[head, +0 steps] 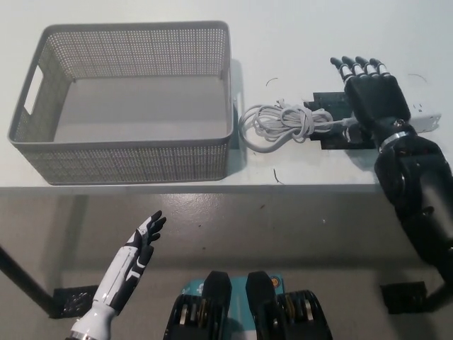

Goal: Use the right hand to pick up a power strip and put it into a container on the left side

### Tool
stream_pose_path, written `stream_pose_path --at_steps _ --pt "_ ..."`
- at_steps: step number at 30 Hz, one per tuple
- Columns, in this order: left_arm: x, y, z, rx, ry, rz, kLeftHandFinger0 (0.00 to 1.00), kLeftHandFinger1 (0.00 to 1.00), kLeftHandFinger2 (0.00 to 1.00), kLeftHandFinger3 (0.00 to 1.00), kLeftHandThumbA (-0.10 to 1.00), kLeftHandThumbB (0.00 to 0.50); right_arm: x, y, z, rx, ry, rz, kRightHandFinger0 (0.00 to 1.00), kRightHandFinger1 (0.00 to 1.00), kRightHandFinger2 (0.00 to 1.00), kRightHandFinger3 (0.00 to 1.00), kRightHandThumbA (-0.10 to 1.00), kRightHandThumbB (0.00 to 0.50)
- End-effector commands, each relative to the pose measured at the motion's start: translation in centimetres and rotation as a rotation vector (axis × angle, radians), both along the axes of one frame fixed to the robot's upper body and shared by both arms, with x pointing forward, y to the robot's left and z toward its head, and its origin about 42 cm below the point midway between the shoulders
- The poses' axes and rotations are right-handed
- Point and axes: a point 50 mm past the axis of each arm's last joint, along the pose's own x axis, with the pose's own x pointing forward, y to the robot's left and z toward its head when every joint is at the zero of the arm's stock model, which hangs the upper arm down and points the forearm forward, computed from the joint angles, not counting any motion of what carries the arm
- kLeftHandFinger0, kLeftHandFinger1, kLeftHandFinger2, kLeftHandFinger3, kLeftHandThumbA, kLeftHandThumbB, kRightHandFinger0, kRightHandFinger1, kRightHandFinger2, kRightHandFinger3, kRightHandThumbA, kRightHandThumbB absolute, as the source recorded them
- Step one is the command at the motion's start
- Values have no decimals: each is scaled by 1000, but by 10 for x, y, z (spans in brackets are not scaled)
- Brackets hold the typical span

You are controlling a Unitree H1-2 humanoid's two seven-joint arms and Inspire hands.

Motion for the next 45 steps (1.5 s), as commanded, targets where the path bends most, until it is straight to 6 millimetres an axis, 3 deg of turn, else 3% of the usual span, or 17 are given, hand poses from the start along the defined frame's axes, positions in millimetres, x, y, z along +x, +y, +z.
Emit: stream_pose_path --at_steps 1,13,18,24,28,29,31,38,43,44,45 --pt "4 5 16 -13 -70 -6 1000 1000 1000 1000 1000 239 16 15 32 -5 -127 -5 1000 1000 1000 1000 990 353" --pt "6 6 18 0 -83 -15 1000 1000 1000 1000 1000 227 32 24 29 13 -189 -9 1000 1000 1000 1000 1000 370" --pt "5 7 18 -12 -77 -13 1000 1000 1000 1000 1000 226 36 26 23 -21 -166 -27 1000 1000 1000 1000 865 347" --pt "5 9 17 -11 -78 -20 1000 1000 1000 1000 1000 220 46 25 15 -111 -164 -60 1000 1000 1000 1000 795 342" --pt "4 8 16 -27 -71 -24 1000 1000 1000 1000 1000 216 57 23 8 -133 -101 -71 1000 1000 1000 1000 782 365" --pt "4 8 16 -30 -70 -24 1000 1000 1000 1000 1000 218 59 23 7 -127 -90 -69 1000 1000 1000 1000 742 383" --pt "4 8 15 -30 -64 -22 1000 1000 1000 1000 1000 232 64 23 5 -157 -29 -88 1000 1000 1000 1000 767 416" --pt "5 9 16 -29 -69 -24 1000 1000 1000 1000 1000 215 78 25 13 -220 126 -161 1000 1000 1000 1000 497 485" --pt "6 10 16 -38 -70 -24 1000 1000 1000 1000 1000 215 83 30 26 -270 167 -191 1000 1000 1000 1000 393 491" --pt "6 10 16 -40 -69 -25 1000 1000 1000 1000 1000 222 84 31 30 -258 128 -176 1000 1000 1000 1000 310 414" --pt "6 10 16 -42 -68 -27 1000 1000 1000 1000 1000 223 84 33 33 -251 84 -160 1000 1000 1000 1000 294 415"
